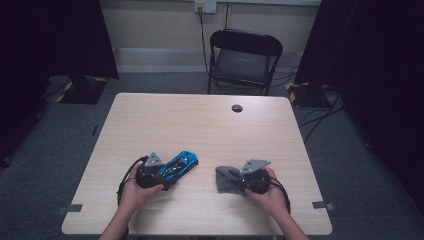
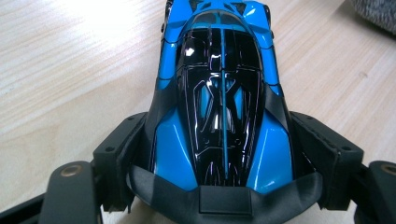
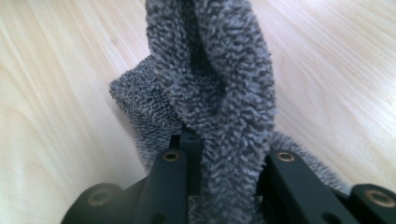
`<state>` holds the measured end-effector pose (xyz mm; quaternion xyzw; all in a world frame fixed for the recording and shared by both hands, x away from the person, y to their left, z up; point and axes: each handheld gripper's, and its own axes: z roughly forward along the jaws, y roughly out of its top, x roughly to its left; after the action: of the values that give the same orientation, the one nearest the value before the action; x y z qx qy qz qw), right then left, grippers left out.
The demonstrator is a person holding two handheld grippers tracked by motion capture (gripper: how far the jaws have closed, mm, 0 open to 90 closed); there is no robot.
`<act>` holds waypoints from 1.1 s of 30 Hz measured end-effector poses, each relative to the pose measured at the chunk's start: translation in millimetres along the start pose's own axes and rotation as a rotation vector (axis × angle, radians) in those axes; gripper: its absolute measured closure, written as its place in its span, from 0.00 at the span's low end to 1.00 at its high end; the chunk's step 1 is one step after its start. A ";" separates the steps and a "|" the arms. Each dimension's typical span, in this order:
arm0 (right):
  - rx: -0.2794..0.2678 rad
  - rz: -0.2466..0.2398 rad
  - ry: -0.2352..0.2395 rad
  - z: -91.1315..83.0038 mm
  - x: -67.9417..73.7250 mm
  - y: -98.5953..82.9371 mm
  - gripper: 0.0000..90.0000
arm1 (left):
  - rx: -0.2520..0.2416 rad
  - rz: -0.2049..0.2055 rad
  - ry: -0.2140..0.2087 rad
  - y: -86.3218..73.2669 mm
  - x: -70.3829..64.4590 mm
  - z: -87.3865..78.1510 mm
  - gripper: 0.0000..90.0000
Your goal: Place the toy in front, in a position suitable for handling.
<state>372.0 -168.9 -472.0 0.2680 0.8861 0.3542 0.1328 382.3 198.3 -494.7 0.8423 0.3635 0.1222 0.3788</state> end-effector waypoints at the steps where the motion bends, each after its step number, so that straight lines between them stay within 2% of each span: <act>1: -0.011 0.007 0.009 -1.7 1.7 3.5 0.86 | -0.001 -0.001 0.000 -1.2 -0.4 -1.1 0.27; 5: -0.058 0.014 0.062 -5.1 13.0 23.1 0.86 | -0.008 0.000 0.002 -6.8 -3.0 -6.0 0.27; 7: -0.056 -0.008 0.071 -3.4 19.8 33.9 0.86 | 0.000 -0.001 0.004 -8.5 -4.3 -8.9 0.27; 11: -0.064 -0.023 0.112 5.4 28.7 54.8 0.86 | 0.002 0.002 0.001 -12.6 -4.4 -13.6 0.27; 15: -0.089 -0.017 0.134 17.6 35.5 76.1 0.86 | -0.004 0.008 0.002 -13.4 -4.1 -13.7 0.27; 22: -0.098 -0.027 0.172 42.5 46.1 106.8 0.86 | -0.021 -0.005 0.006 -15.2 -5.1 -13.4 0.27; 26: -0.098 -0.043 0.197 56.2 53.6 125.3 0.86 | -0.019 0.018 0.025 -15.1 -5.5 -15.5 0.25; 30: -0.095 -0.058 0.228 70.3 65.0 141.4 0.86 | -0.024 -0.009 0.005 -17.0 -3.4 -19.5 0.22; 31: -0.088 -0.058 0.234 74.4 67.6 143.4 0.85 | -0.018 -0.006 0.003 -17.9 -3.3 -20.1 0.22; 33: -0.071 -0.068 0.241 81.8 72.4 145.0 0.85 | -0.025 -0.027 0.001 -20.5 -2.7 -21.0 0.21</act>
<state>402.6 5.6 -432.4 0.1881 0.8911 0.4104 0.0467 359.7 217.2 -495.1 0.8325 0.3734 0.1218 0.3907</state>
